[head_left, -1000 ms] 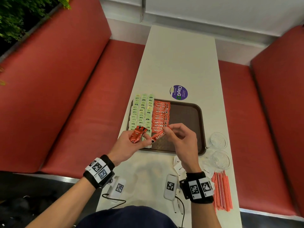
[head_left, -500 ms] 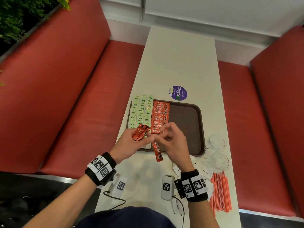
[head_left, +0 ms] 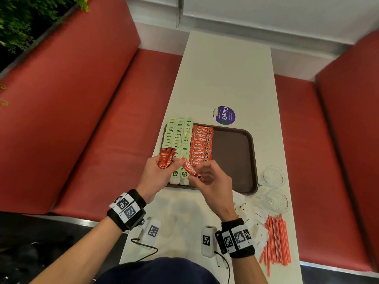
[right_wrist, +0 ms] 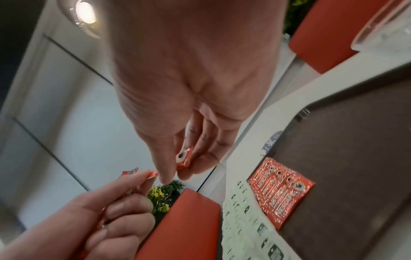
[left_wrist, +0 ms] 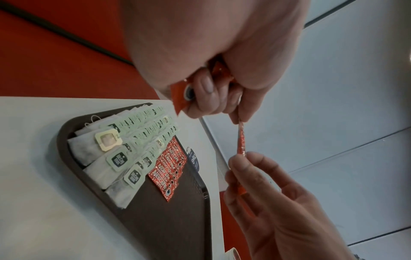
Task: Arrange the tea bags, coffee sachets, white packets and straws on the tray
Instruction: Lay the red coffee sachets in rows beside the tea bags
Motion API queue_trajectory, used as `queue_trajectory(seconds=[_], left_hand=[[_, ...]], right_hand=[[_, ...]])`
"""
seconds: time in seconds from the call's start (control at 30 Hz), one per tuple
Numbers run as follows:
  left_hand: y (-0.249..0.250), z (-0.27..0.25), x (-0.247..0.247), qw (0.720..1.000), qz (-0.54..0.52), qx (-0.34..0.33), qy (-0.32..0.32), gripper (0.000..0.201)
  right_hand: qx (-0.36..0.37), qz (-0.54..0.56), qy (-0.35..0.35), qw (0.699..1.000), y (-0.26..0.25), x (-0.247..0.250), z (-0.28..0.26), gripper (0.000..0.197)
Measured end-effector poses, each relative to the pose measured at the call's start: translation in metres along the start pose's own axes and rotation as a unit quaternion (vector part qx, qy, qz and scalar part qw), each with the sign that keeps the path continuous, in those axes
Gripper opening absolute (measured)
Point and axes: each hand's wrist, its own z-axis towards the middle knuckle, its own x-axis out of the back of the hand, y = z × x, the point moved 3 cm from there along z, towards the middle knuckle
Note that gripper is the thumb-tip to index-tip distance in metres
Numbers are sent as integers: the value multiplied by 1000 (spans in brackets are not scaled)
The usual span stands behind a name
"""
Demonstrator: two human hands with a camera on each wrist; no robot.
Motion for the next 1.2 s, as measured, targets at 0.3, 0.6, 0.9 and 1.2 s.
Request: queue_trajectory(seconds=[0.3,0.6,0.9,1.2], left_hand=[[-33,8,4,997,-2,69,-21,16],[-52,7,12,992,-55,103,-39,17],[-63,-1,13,992,-26,114,-55,11],[-64,0,15,991,-53,117,-47,13]], right_hand=[[171,-226,14,959,19,22,13,32],[33,-298,-6,954,94,41,68,25],[-40,-309,-65,948,133,8,94,25],[-57,-299,-43,952,141,7,94,27]])
